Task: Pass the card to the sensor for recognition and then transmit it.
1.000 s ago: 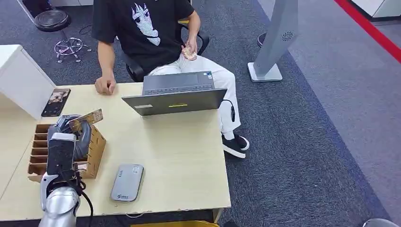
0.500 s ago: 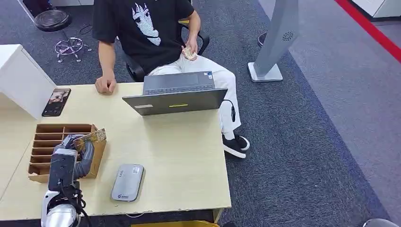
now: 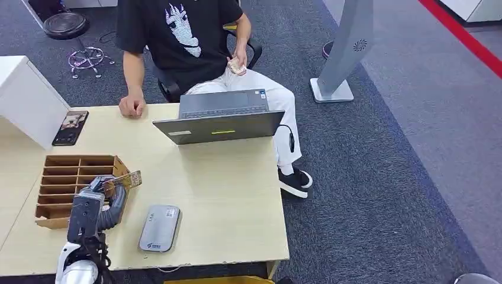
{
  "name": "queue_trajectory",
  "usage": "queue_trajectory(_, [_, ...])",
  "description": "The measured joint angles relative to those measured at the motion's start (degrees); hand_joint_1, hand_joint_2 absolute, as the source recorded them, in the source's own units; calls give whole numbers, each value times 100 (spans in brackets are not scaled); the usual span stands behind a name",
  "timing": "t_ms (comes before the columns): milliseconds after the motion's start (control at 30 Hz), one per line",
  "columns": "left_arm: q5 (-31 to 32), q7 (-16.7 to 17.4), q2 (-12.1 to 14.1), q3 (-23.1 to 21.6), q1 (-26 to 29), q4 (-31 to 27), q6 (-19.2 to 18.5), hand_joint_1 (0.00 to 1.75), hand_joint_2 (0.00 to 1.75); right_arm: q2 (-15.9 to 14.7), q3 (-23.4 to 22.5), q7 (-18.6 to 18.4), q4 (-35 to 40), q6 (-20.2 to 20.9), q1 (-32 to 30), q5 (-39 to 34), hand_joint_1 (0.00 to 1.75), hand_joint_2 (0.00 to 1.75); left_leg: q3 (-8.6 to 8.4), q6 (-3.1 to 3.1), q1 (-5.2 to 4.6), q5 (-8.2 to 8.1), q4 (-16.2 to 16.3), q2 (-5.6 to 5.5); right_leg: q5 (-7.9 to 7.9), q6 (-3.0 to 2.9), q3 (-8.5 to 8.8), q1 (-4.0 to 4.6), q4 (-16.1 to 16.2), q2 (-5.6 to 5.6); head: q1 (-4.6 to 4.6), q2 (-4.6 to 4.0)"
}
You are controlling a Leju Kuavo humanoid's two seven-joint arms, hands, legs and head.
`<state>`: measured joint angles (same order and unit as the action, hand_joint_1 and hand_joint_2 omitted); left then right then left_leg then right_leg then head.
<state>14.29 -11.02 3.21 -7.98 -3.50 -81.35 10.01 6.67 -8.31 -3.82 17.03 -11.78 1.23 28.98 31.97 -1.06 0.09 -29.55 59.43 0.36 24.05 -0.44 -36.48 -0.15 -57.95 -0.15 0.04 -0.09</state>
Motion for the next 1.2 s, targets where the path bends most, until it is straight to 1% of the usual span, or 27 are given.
queue_trajectory(167, [-90,18,0,0,38,28,-334,175,175,-4,88,0,0,0,7,-120,0,175,0,0,0,0,0,0,0,0,0,0,0,0,2,2])
queue_trajectory(233, [-105,42,0,0,44,42,-393,175,175,-7,133,0,0,0,7,-125,0,175,0,0,0,0,0,0,0,0,0,0,0,0,0,0])
queue_trajectory(367, [-155,129,15,0,54,90,-633,175,175,-11,164,0,0,-2,8,-181,0,175,0,0,0,0,0,0,0,0,0,0,0,0,2,2])
queue_trajectory(500, [-221,197,98,-2,101,153,-1116,175,175,-24,258,-2,-2,0,9,-227,0,175,-1,0,0,0,0,1,0,0,0,0,0,1,0,2])
queue_trajectory(567, [-234,223,144,-2,135,188,-1241,175,175,-33,299,-9,-2,0,9,-275,0,175,-1,0,0,0,0,1,0,0,-1,0,0,1,2,0])
queue_trajectory(767, [15,691,232,-4,147,302,-1187,175,175,-63,428,-59,-2,0,9,-378,0,175,0,0,0,0,0,1,0,0,-1,0,0,1,0,0])
queue_trajectory(967, [20,772,284,-7,157,358,-1184,175,175,-83,538,-81,-2,0,9,-417,0,175,0,0,0,0,0,1,0,0,-1,0,0,1,2,0])
queue_trajectory(1200, [109,900,293,-4,171,365,-1091,175,175,-96,586,-107,-2,0,9,-514,0,175,1,0,0,0,0,1,0,0,-1,0,0,1,2,0])
